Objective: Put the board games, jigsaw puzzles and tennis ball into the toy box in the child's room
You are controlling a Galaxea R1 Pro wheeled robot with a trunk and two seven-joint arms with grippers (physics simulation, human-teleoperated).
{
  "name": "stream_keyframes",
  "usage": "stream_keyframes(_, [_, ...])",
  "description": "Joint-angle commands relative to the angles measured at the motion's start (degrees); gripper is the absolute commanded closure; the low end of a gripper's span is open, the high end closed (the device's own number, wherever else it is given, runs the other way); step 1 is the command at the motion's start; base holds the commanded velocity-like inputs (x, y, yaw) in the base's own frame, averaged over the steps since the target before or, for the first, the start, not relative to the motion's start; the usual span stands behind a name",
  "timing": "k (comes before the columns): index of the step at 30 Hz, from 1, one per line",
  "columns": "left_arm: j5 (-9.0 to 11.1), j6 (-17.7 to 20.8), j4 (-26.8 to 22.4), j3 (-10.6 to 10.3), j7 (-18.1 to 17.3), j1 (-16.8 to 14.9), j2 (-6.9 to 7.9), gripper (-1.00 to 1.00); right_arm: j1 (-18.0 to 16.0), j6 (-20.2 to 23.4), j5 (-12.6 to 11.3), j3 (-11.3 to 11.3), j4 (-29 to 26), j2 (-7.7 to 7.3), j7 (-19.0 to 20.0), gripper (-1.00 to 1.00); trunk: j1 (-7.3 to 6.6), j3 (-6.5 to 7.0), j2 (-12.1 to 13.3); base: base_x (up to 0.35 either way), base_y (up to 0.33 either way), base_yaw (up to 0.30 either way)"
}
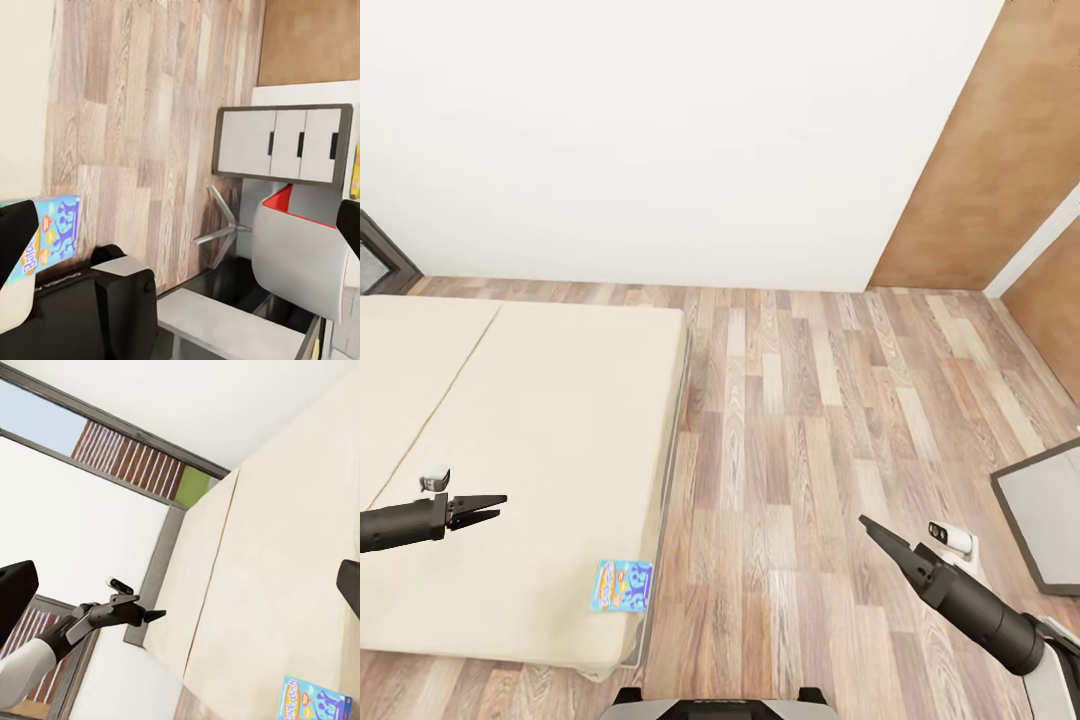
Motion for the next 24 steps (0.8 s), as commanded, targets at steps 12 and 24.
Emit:
stream_keyframes(12, [-0.51, 0.60, -0.04, 0.14, -0.43, -0.04, -0.02, -1.00, -0.02, 0.44, -0.22, -0.10, -0.01, -0.01, 0.09, -1.00, 0.03, 1.07, -0.09, 0.000, 0.000, 0.000])
stream_keyframes(24, [-0.51, 0.63, -0.04, 0.14, -0.43, -0.04, -0.02, -1.00, -0.02, 0.50, -0.26, -1.03, -0.01, -0.01, 0.13, -1.00, 0.03, 2.21, -0.09, 0.000, 0.000, 0.000])
